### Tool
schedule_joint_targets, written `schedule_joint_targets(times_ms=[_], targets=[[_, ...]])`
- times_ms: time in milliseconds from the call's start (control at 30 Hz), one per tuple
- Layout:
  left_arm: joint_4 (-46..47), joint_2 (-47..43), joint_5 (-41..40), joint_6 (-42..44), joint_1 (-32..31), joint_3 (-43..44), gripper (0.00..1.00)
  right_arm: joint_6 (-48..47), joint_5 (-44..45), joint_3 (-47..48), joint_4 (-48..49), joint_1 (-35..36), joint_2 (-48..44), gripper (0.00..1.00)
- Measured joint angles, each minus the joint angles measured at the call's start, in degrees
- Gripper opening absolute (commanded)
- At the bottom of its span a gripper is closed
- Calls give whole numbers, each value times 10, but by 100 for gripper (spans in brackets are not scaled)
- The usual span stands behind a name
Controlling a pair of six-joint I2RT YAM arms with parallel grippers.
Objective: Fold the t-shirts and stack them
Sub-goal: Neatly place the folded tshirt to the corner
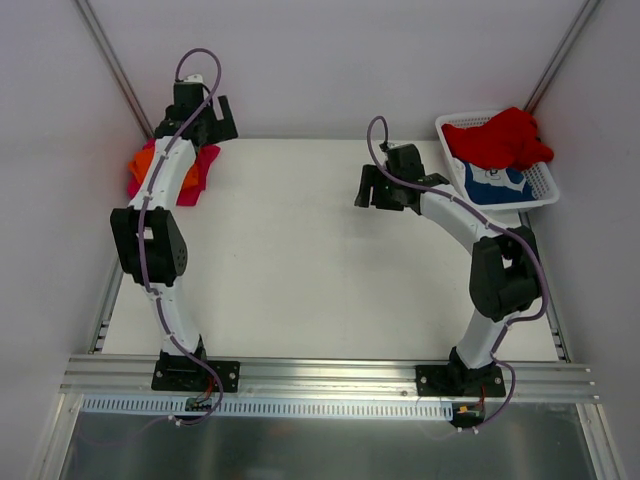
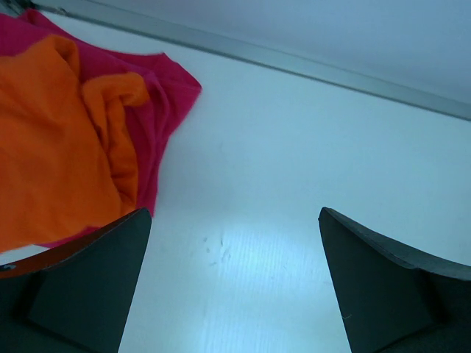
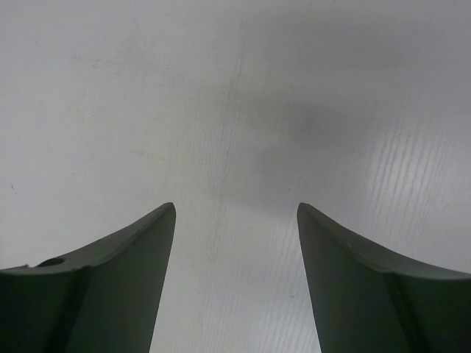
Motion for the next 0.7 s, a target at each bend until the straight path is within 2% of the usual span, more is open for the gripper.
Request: schedule_joint_targets(times_ms=[367,700], targets=[[-3,-10,19,-43,-100,-89,99,-14,29,9,-69,0,0,73],[1,-55,30,-55,-139,-139,99,-14,51,14,-92,0,-18,72]])
